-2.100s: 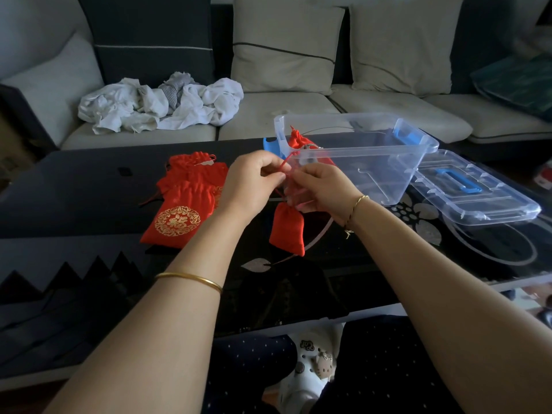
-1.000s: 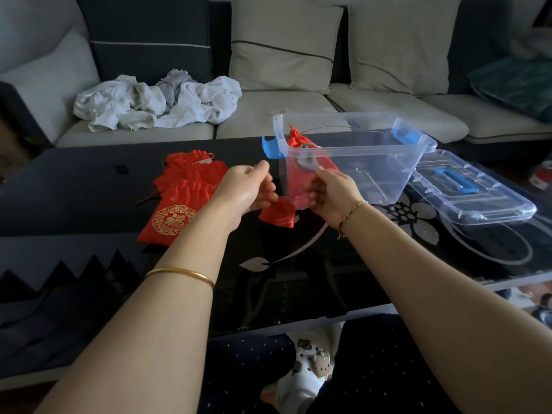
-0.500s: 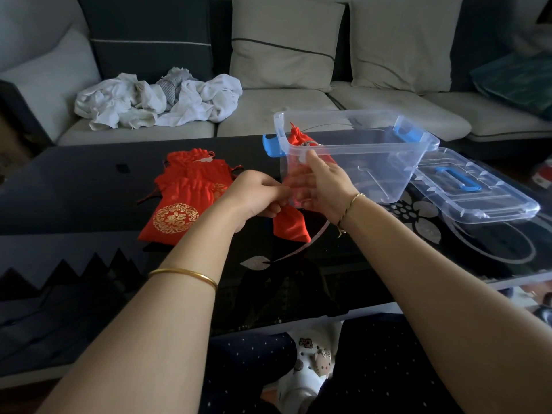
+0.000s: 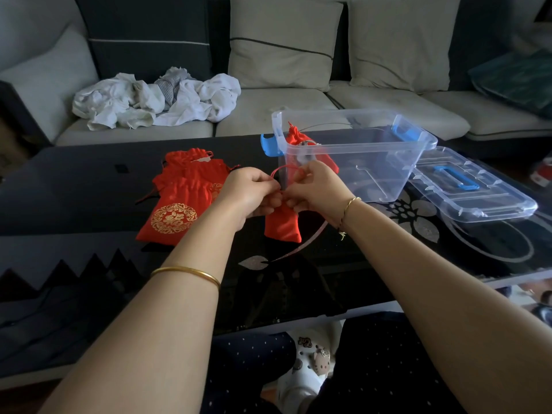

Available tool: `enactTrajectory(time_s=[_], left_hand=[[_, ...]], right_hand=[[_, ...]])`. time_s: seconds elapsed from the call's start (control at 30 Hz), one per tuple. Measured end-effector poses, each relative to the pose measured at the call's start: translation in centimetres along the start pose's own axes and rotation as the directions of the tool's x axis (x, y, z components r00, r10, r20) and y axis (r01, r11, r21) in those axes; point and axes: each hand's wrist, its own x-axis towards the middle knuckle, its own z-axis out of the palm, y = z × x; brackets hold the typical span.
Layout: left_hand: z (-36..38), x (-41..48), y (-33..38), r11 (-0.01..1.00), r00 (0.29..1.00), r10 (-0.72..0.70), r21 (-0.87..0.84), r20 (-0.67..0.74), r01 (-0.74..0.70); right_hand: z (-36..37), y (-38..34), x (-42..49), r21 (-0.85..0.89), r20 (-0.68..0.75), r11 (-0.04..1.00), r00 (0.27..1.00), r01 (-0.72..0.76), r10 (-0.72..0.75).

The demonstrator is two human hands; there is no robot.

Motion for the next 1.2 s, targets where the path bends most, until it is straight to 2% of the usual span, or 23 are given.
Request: enactTrajectory(time_s=[0.17, 0.3, 0.53, 0.63, 0.8, 0.9, 0.97, 1.03, 1.07, 1.2], left_hand=[[0.1, -0.1, 0.2, 0.998, 0.998, -0.037, -0.044, -0.041, 0.036], [0.1, 0.0, 0.3, 0.995, 0.996, -0.073, -0.074, -0.050, 0.070], [-0.1, 0.2, 0.4, 0.982, 0.983, -0.141, -0.143, -0.120, 0.123], [-0.3, 0.3, 0.5, 0.968, 0.961, -0.184, -0.208, -0.208, 0.141], [-0.7, 0.3, 0.8, 0.943, 0.947, -0.223, -0.297, -0.233, 0.149], [-0.4, 0.3, 1.2, 0.972, 0.951, -0.142, -0.218, -0.275, 0.083], [-0.5, 0.4, 0.8, 0.999, 0.942, -0.017, -0.034, -0.335, 0.006], [-1.0, 0.4, 0.6, 0.982, 0.911, 0.147, 0.167, -0.386, -0.088], [-1.1, 0.3, 0.7, 0.965, 0.906, 0.219, 0.219, -0.363, -0.145], [-0.5, -0.5, 1.0, 0.829, 0.903, 0.422, 0.439, -0.081, -0.348]], right_hand=[[0.4, 0.5, -0.1, -0.160, -0.060, 0.979, 0.989, 0.127, -0.138], [0.6, 0.3, -0.2, -0.286, -0.022, 0.927, 0.966, 0.242, -0.259], [0.9, -0.2, -0.5, -0.422, 0.012, 0.843, 0.932, 0.333, -0.362], [1.1, -0.4, -0.5, -0.433, 0.049, 0.833, 0.932, 0.343, -0.359], [1.3, -0.4, -0.7, -0.306, 0.035, 0.921, 0.969, 0.243, -0.244], [1.4, -0.3, -0.6, -0.209, 0.012, 0.972, 0.994, 0.111, -0.110], [1.3, -0.3, -0.5, -0.112, 0.000, 0.994, 1.000, 0.000, 0.000], [1.0, -0.2, -0.4, 0.035, -0.001, 0.993, 0.994, -0.114, 0.114], [0.8, -0.1, -0.3, 0.107, 0.001, 0.981, 0.987, -0.161, 0.161], [0.4, -0.1, -0.4, 0.328, 0.026, 0.906, 0.961, -0.268, 0.275]])
